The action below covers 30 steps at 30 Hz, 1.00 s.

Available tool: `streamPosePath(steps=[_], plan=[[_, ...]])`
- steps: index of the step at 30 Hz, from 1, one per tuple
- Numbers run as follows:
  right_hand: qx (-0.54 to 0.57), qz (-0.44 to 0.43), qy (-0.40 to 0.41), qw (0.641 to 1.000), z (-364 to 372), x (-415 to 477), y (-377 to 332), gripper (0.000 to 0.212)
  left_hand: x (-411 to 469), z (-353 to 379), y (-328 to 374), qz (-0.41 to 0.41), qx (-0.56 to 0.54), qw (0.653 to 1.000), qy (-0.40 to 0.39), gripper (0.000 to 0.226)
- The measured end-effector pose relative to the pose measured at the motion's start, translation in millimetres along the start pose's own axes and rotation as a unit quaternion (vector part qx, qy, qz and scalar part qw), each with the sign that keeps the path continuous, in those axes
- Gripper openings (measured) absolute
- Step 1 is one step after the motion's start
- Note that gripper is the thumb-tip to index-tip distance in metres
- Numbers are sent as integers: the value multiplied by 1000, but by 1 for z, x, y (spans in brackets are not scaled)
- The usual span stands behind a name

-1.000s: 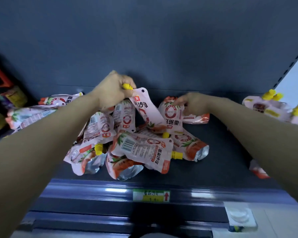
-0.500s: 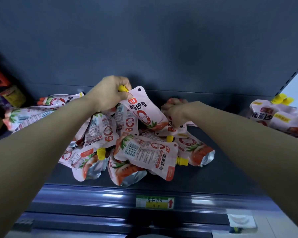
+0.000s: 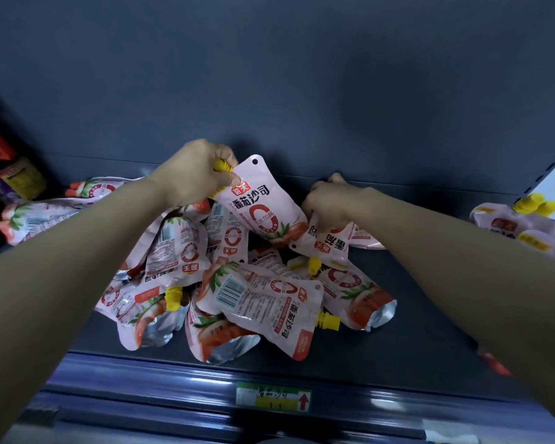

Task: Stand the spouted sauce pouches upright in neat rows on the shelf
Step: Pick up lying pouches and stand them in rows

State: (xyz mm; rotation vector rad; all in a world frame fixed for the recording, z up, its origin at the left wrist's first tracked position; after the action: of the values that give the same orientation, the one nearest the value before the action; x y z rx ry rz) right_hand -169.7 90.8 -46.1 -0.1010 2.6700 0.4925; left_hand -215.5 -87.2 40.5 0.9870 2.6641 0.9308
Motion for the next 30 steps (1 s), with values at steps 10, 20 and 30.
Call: streamPosePath(steps=[10, 20, 30], plan=[[151, 137, 81, 976, -5, -33, 57, 16, 15, -14, 17, 20, 10, 997, 72, 4], [456, 320, 274, 784, -9, -95, 122, 16, 34, 2, 54, 90, 91, 990, 52, 7], [713, 265, 345, 550, 3, -110, 124, 23, 47, 41, 66, 110, 129, 985, -15, 16]])
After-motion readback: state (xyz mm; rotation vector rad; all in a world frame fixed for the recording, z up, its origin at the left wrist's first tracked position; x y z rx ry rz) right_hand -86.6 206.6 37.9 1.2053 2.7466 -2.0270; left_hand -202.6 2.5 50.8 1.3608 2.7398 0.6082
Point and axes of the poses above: each hand's wrist, its own x-axis towards the middle knuckle, its own z-axis out of the palm, y = z × x, the point moved 8 cm from there along x, towards the middle knuckle, and after that the axes turned 3 degrees about -y, right-handed, at the moved point
